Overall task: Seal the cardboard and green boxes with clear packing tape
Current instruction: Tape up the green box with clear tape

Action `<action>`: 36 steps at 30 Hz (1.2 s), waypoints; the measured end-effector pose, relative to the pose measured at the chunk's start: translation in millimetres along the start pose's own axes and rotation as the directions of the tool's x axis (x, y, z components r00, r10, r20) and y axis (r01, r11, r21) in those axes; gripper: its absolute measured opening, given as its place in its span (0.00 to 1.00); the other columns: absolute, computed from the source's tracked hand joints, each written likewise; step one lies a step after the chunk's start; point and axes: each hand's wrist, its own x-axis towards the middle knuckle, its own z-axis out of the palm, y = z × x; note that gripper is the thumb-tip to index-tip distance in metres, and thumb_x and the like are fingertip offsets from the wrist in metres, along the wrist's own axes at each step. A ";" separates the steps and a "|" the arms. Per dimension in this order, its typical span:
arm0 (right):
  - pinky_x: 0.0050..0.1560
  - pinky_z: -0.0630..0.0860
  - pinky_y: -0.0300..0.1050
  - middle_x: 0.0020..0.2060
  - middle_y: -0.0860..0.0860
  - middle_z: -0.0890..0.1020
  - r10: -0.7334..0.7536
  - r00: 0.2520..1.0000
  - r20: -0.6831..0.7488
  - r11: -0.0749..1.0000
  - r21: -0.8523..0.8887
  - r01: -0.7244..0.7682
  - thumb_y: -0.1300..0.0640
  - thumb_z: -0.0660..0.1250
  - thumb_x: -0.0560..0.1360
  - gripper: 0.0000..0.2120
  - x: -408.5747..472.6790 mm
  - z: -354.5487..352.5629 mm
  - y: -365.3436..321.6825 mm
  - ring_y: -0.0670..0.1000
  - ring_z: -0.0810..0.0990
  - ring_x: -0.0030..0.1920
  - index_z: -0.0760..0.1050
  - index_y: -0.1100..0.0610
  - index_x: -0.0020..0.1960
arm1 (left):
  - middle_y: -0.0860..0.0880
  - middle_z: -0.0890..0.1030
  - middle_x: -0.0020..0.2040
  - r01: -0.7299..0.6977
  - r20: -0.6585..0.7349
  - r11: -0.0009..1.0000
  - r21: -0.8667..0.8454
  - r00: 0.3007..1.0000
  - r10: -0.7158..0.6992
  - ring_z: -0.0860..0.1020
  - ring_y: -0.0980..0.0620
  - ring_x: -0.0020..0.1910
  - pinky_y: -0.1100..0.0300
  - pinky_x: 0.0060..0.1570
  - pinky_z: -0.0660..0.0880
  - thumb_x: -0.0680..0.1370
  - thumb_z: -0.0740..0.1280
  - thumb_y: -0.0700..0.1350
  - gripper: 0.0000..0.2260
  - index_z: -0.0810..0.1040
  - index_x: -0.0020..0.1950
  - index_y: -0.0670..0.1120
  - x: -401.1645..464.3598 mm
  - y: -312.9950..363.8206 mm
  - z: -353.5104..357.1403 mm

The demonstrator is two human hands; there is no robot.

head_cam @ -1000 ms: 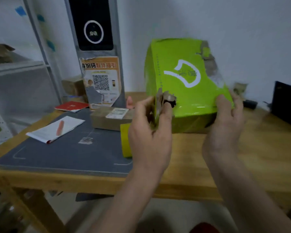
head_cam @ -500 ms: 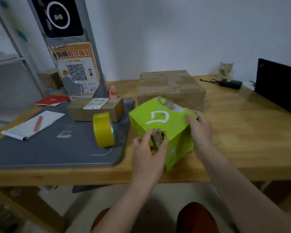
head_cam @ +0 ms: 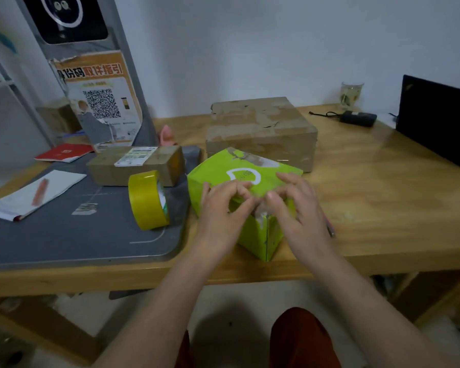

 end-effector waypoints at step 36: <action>0.71 0.63 0.48 0.60 0.44 0.80 0.015 0.958 0.286 0.953 0.287 -0.101 0.64 0.71 0.64 0.13 2.6 -43.4 18.1 0.42 0.68 0.70 0.84 0.45 0.38 | 0.57 0.80 0.45 -0.016 0.132 0.957 0.290 0.991 -0.024 0.77 0.53 0.51 0.54 0.54 0.73 0.70 0.71 0.56 0.06 0.80 0.37 0.56 25.4 21.9 -8.1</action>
